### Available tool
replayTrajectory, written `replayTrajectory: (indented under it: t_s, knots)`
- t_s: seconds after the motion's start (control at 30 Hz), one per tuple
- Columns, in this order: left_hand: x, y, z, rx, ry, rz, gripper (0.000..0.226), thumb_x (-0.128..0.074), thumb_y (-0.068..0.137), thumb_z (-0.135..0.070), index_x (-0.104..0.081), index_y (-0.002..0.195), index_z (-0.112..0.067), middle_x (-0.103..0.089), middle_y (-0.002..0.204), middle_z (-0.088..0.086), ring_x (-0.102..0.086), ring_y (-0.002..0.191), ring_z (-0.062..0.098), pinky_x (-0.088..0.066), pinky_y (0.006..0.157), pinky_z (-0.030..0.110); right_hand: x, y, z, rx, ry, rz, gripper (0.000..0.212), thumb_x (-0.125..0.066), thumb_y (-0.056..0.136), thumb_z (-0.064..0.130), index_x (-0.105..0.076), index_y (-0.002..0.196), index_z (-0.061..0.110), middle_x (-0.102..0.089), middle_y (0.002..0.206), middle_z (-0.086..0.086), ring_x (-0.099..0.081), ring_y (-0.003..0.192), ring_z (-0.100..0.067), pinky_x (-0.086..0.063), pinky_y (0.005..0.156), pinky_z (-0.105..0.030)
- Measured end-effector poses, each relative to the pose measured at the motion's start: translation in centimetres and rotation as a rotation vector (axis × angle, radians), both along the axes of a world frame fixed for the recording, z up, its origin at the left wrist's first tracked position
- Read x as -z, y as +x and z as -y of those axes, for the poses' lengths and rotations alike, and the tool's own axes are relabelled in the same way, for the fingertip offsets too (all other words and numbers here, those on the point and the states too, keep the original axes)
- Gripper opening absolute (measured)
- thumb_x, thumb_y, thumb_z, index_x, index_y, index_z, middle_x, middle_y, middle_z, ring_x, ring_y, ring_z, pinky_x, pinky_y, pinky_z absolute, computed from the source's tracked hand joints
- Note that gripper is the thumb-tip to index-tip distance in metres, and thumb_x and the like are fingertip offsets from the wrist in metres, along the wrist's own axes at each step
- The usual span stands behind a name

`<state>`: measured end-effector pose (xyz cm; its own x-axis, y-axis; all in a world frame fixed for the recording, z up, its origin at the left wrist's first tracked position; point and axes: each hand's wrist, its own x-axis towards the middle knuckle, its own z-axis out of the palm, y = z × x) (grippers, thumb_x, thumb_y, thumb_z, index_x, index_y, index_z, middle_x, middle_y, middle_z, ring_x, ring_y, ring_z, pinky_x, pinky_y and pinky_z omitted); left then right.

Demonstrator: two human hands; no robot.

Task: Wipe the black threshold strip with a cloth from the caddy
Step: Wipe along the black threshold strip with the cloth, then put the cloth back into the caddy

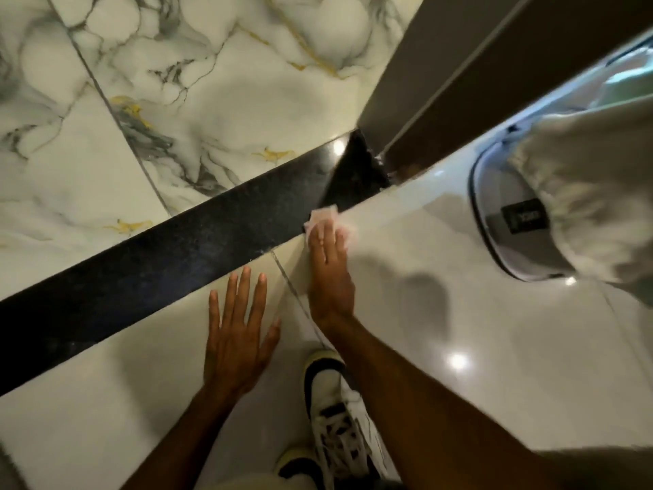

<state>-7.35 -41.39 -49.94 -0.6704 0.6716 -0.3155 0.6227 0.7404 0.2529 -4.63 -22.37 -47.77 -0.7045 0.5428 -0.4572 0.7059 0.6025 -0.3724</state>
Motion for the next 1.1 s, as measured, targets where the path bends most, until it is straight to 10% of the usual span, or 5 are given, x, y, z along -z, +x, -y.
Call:
replayTrajectory:
  t_s: [0.13, 0.37, 0.57, 0.97, 1.1]
  knots:
    - [-12.6, 1.0, -1.8, 0.1, 0.056, 0.064, 0.08, -0.024, 0.111, -0.059, -0.024, 0.172, -0.008, -0.019, 0.18, 0.02, -0.018, 0.168, 0.038, -0.022, 0.134, 0.064, -10.5, 3.6, 1.4, 0.226, -0.285, 0.16, 0.068, -0.053, 0.11, 0.006, -0.026, 0.171, 0.019, -0.023, 0.181, -0.006, -0.019, 0.169, -0.03, -0.02, 0.141, -0.048]
    - [-37.1, 3.8, -8.9, 0.392, 0.113, 0.079, 0.075, -0.018, 0.114, -0.055, -0.031, 0.168, -0.004, -0.028, 0.177, 0.02, -0.029, 0.165, 0.038, -0.027, 0.133, 0.059, -36.2, 10.5, -2.6, 0.633, -0.469, -0.157, 0.059, -0.047, 0.113, 0.007, -0.033, 0.169, 0.02, -0.035, 0.176, -0.001, -0.035, 0.164, -0.019, -0.03, 0.138, -0.042]
    - [-48.3, 4.8, -22.2, 0.631, 0.187, 0.079, 0.073, -0.022, 0.114, -0.056, -0.027, 0.171, -0.011, -0.023, 0.18, 0.016, -0.023, 0.167, 0.034, -0.026, 0.134, 0.061, -51.1, 16.4, -14.5, 0.822, -0.05, -0.363, 0.072, -0.047, 0.106, -0.014, -0.027, 0.17, 0.011, -0.018, 0.181, -0.012, -0.03, 0.166, -0.026, -0.036, 0.134, -0.039]
    - [-39.9, 6.4, -39.9, 0.765, 0.01, -0.043, 0.083, -0.027, 0.108, -0.068, -0.017, 0.175, -0.021, -0.011, 0.183, 0.015, -0.009, 0.169, 0.034, -0.012, 0.135, 0.06, -39.4, 17.6, -36.3, 1.174, -0.154, -0.265, 0.087, -0.073, 0.103, 0.017, -0.021, 0.172, 0.011, 0.0, 0.184, -0.012, 0.003, 0.171, -0.035, -0.011, 0.142, -0.054]
    - [-39.3, 6.0, -40.9, 0.78, -0.057, -0.039, 0.082, -0.032, 0.108, -0.066, -0.016, 0.175, -0.021, -0.01, 0.184, 0.013, -0.005, 0.169, 0.03, -0.01, 0.135, 0.058, -37.4, 18.0, -36.9, 1.163, -0.273, -0.252, 0.088, -0.067, 0.105, 0.021, -0.013, 0.174, 0.02, 0.002, 0.184, -0.007, -0.016, 0.169, -0.036, -0.031, 0.136, -0.058]
